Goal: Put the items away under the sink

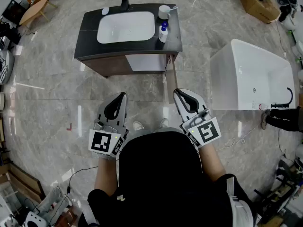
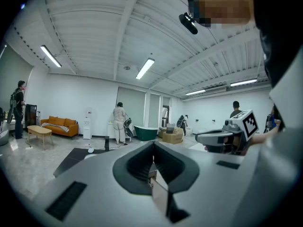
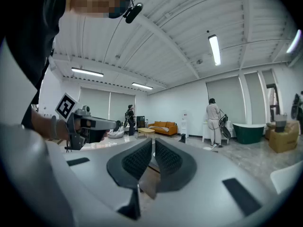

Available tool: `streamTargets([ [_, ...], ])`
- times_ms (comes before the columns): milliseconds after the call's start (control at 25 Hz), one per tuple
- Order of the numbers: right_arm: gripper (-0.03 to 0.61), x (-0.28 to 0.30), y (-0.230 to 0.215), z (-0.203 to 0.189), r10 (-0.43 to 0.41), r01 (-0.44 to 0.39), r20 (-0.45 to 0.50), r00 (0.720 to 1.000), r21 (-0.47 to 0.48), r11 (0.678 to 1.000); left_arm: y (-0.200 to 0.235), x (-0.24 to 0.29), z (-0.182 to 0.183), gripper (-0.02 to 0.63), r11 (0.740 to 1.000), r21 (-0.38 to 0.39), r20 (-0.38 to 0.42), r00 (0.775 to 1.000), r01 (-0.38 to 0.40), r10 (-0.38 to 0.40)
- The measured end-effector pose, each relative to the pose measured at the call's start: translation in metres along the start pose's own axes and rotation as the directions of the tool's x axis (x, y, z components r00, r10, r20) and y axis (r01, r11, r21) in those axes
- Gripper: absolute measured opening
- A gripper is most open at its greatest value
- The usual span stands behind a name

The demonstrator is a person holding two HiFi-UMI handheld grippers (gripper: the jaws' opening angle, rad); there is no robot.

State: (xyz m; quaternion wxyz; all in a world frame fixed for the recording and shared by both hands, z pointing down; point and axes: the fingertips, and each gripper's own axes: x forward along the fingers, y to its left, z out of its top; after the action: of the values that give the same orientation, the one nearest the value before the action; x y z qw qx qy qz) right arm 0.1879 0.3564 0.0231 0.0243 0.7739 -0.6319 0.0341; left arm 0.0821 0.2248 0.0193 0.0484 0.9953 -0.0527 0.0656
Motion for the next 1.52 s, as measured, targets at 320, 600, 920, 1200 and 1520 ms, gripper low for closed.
streamTargets([
  [320, 0.042, 0.015, 0.025, -0.001, -0.023, 0.023, -0.006, 1.0, 0.01, 1.0, 0.022, -0.013, -0.009, 0.021, 1.0, -0.01, -0.014, 1.0, -0.002, 0.002],
  [600, 0.043, 0.041, 0.051, 0.006, -0.035, 0.035, -0.007, 0.999, -0.004, 0.999, 0.056, -0.029, -0.008, 0.022, 1.0, -0.005, -0.01, 1.0, -0.007, 0.007],
  [920, 0.043, 0.07, 0.076, 0.013, -0.1, 0.099, -0.006, 0.995, -0.045, 0.994, 0.095, -0.055, -0.012, 0.021, 0.999, -0.034, 0.019, 1.0, 0.022, -0.021],
  [1200, 0.043, 0.077, 0.063, 0.0, -0.154, 0.156, -0.037, 0.987, 0.066, 0.985, 0.116, -0.056, -0.028, 0.021, 0.997, -0.075, 0.003, 1.0, 0.01, -0.01],
  [1520, 0.043, 0.106, 0.023, -0.005, -0.112, 0.116, -0.045, 0.993, 0.096, 0.989, 0.128, -0.019, -0.027, 0.021, 0.995, -0.091, -0.022, 0.999, -0.039, 0.037],
])
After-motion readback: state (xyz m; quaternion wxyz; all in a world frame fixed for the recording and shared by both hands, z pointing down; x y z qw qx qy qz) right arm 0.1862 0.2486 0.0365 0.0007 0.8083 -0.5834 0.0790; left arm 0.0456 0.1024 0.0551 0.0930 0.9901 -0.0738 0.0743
